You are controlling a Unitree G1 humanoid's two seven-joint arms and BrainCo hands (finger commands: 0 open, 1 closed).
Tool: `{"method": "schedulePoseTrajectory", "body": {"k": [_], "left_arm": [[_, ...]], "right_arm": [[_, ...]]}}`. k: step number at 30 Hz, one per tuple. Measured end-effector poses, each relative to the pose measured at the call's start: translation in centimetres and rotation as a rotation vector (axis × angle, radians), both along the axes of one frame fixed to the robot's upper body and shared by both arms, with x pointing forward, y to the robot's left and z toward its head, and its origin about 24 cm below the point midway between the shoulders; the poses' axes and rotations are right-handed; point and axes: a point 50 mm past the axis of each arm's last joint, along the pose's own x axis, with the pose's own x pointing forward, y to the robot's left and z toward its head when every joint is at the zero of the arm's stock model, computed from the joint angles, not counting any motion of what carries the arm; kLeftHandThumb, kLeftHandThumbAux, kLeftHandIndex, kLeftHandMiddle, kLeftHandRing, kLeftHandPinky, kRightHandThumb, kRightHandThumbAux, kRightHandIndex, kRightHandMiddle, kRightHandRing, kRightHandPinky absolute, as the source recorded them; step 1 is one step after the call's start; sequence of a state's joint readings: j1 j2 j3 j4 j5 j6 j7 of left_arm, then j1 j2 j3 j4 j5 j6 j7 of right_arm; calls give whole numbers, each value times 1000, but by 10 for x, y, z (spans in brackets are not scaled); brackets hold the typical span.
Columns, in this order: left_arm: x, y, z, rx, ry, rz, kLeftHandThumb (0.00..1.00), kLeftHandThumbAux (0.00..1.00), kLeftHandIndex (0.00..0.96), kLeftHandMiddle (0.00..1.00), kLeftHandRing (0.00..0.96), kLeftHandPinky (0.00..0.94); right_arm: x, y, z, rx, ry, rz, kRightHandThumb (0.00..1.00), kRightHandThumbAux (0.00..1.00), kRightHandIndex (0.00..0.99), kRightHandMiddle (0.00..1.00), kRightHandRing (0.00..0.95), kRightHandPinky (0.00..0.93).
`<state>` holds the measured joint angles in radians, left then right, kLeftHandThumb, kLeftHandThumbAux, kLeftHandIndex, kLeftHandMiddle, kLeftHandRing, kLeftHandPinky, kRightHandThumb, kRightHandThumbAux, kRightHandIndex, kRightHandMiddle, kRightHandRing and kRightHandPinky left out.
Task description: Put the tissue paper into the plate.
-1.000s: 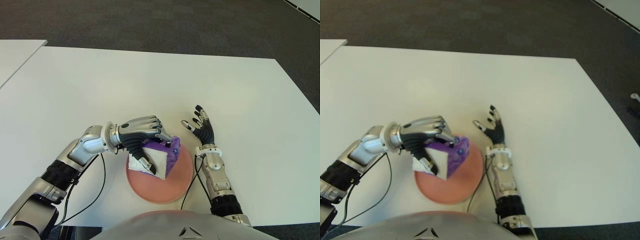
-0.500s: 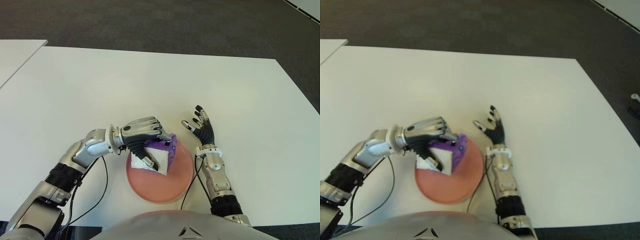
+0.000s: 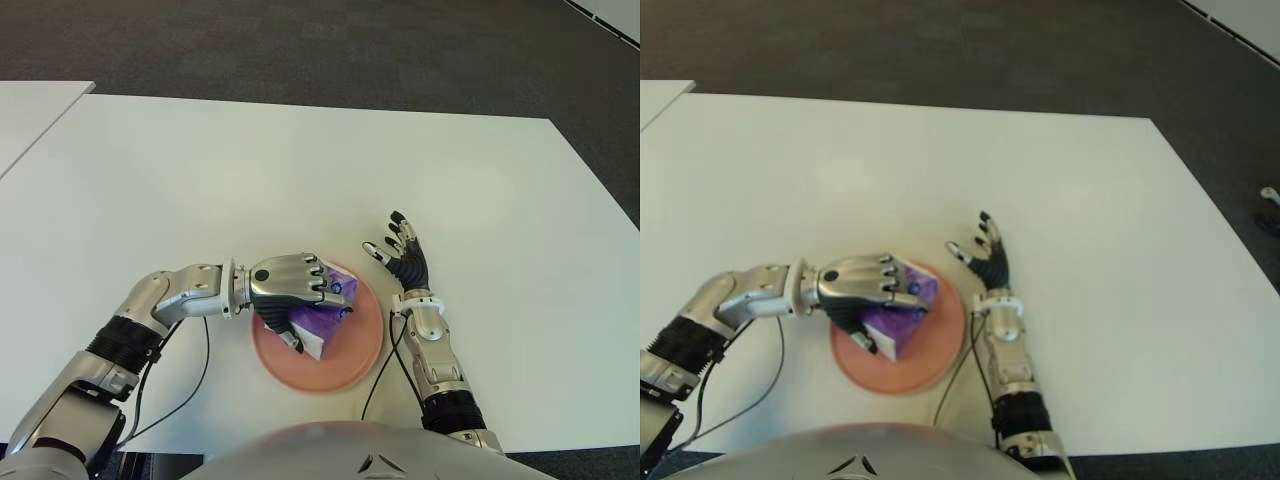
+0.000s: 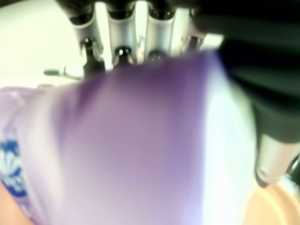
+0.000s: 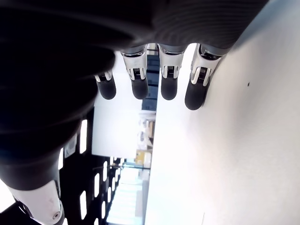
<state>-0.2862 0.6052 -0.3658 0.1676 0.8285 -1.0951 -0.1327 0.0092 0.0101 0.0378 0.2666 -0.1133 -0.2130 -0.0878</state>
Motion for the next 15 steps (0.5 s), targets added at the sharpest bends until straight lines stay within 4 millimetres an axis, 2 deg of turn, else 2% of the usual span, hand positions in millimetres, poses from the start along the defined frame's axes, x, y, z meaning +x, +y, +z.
{"method": "schedulePoseTrajectory", "body": {"k": [6, 15], "left_arm": [[3, 2, 1, 48, -24, 19, 184, 299, 0, 0, 0, 0], [2, 0, 0, 69, -33, 12, 339, 288, 0, 0, 0, 0]], "right_arm": [[-1, 0, 0, -1, -3, 7, 120, 713, 0, 54, 67, 97], [-2, -1, 0, -3, -4, 9, 140, 717, 0, 46, 63, 101]]}}
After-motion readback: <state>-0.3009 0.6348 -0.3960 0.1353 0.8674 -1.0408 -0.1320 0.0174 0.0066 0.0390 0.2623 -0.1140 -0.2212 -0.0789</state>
